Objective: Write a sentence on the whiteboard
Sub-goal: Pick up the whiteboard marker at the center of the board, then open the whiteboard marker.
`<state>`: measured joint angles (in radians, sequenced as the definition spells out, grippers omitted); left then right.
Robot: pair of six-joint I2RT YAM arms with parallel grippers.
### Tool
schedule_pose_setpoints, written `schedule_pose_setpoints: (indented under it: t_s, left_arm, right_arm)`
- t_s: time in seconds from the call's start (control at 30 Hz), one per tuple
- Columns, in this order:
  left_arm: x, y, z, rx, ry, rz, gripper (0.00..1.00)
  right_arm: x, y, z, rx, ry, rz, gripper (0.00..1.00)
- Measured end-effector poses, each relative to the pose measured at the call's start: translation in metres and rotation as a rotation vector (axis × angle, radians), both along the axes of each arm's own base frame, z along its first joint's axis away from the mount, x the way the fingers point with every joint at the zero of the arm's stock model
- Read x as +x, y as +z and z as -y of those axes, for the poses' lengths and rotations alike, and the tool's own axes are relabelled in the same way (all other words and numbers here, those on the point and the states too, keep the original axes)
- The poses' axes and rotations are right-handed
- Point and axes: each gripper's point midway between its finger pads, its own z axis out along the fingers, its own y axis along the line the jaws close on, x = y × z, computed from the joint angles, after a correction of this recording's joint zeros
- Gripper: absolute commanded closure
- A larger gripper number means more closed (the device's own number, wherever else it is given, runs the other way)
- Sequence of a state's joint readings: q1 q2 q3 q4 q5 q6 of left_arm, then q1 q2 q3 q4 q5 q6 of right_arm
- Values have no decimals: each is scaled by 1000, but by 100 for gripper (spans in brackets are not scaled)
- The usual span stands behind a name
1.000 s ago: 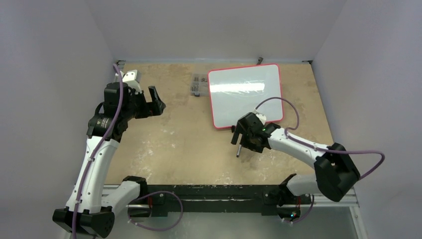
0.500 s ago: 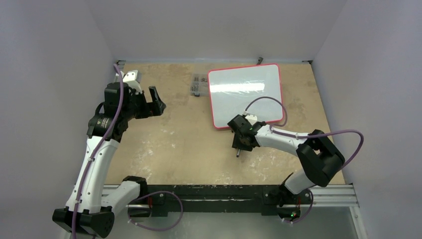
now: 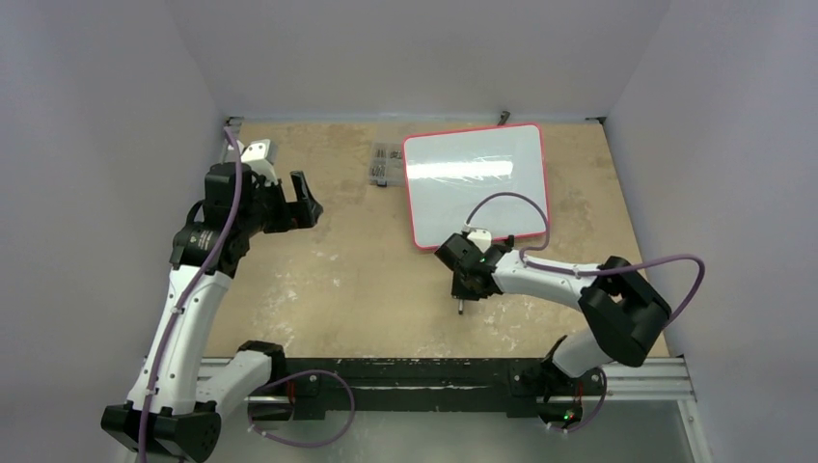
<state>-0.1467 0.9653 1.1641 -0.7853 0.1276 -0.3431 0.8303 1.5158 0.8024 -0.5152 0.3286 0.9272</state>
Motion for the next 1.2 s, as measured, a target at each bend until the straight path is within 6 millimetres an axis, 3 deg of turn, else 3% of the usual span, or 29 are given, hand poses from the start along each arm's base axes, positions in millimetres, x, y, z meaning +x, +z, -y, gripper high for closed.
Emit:
schedule_pose_setpoints:
  t_s: [0.23, 0.37, 0.53, 0.83, 1.1, 1.2]
  left_arm:
    - [-9, -9, 16, -11, -110, -16, 5]
    - [-17, -6, 31, -56, -190, -3, 16]
    - [-33, 7, 63, -174, -370, 8, 18]
    - [-63, 27, 107, -362, -620, -8, 8]
    - [-72, 15, 142, -439, -709, -132, 13]
    - [-70, 12, 152, -465, -718, -167, 14]
  right_arm:
    - [-46, 14, 8, 78, 86, -77, 100]
    - [-57, 42, 1, 177, 158, -51, 100]
    - [-64, 86, -20, 352, 319, 45, 100]
    - [-60, 124, -51, 447, 557, 176, 100]
    - [-34, 191, -81, 425, 783, 425, 100]
    - [-28, 207, -85, 404, 845, 506, 100]
